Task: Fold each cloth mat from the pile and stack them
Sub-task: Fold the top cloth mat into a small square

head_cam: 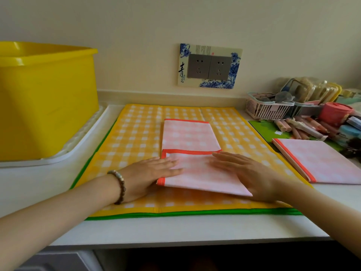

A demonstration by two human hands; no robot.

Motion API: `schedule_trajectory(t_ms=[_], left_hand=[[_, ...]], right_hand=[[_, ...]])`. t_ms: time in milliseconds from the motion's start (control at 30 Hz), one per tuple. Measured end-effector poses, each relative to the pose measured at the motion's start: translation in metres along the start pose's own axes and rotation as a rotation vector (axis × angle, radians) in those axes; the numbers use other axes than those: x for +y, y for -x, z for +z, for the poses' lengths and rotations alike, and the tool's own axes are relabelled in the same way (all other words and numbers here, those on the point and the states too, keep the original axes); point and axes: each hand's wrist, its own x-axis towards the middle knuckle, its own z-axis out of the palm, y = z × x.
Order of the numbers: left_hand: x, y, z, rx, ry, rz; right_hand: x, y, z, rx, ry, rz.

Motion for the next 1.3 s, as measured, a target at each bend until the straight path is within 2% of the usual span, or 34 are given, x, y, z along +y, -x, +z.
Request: schedule_trajectory(t_ms=[200,333,467,567,633,733,867,1000,1133,1300], left_hand=[[-0.009,0.0,0.011,-0.011,0.102,-0.092],[-0.013,-0.007,0.004,-0.086,0.095,-0.126],[-0.01,-0.007,-0.004,-0.127,0.15,-0.157],[-0.012,-0.007,-0.002,-0.044,0.179,-0.171],[-0.017,-0.01,0.0,0.05,0.288,-0.182],[-0.031,-0.021,0.008,0.223,0.46,-0.184],[-0.037,-0.035,0.004,0.373,0.663,-0.268],[-0.04,-0.045,0.004,0.511,0.755,-0.393],[-0.04,-0.052,0.005,0.57,0.836,-0.451],[-0.041,-0.062,0.005,0.606,0.805,-0.536]], right_hand=[[0.011,-0.008,0.011,-0.005,-0.164,-0.037],[0.008,-0.012,0.006,0.01,-0.23,0.02],[0.011,-0.019,0.002,0.1,-0.283,0.111],[0.016,-0.025,0.008,0.252,-0.409,0.169],[0.016,-0.03,0.012,0.328,-0.465,0.235],[0.013,-0.041,0.011,0.382,-0.533,0.315],[0.013,-0.053,0.007,0.439,-0.65,0.398],[0.019,-0.062,0.01,0.506,-0.721,0.45],[0.022,-0.068,0.011,0.546,-0.727,0.543],[0.026,-0.08,0.01,0.589,-0.703,0.628]])
